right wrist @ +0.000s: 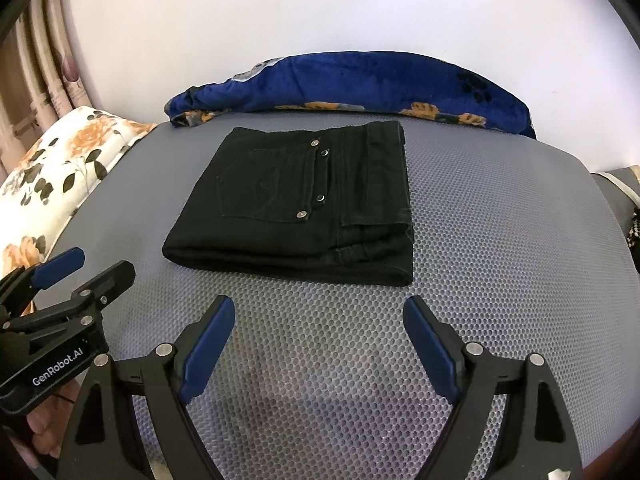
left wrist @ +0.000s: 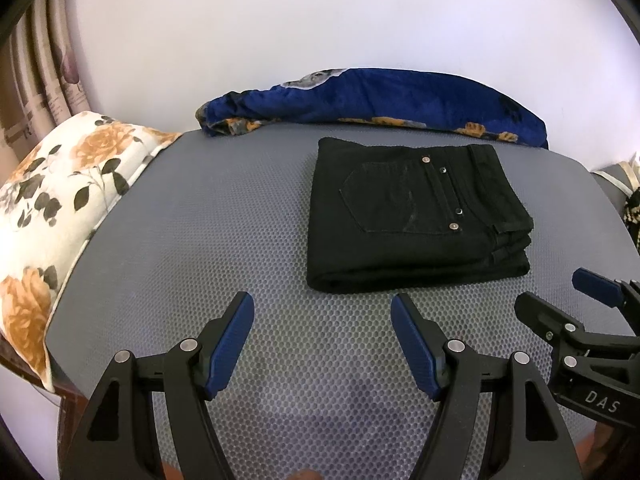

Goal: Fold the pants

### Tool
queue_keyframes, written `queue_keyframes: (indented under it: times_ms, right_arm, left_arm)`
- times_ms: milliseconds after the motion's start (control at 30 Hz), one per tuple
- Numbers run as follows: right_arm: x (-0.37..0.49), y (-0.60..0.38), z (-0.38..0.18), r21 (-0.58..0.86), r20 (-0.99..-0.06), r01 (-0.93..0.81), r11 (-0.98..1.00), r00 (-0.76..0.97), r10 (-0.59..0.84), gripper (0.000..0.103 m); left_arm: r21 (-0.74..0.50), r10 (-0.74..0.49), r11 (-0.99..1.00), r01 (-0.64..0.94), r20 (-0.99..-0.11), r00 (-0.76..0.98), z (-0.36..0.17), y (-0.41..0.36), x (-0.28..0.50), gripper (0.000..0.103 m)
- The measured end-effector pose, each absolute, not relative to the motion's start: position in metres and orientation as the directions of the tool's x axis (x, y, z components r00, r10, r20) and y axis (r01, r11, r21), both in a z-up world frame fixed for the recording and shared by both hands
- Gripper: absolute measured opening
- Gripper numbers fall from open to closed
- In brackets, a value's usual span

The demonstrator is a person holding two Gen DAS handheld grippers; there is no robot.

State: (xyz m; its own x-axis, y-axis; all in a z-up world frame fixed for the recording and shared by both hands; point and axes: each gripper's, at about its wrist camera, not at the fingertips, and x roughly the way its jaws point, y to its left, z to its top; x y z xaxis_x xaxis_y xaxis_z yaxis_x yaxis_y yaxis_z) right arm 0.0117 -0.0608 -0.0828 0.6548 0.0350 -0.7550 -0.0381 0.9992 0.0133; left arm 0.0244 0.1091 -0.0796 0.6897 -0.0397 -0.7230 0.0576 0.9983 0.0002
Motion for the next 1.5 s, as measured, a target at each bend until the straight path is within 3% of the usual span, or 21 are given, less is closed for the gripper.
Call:
queue_keyframes:
  times_ms: [1500]
  right_arm:
    - [0.014,-0.066,-0.097,0.037,-0.782,-0.025,0.999,0.622,0.045,0.084]
  left_arm:
    - [0.025,-0.041,0.996,0.088,-0.739,0.672,-0.092,0.102,0.026,0.071]
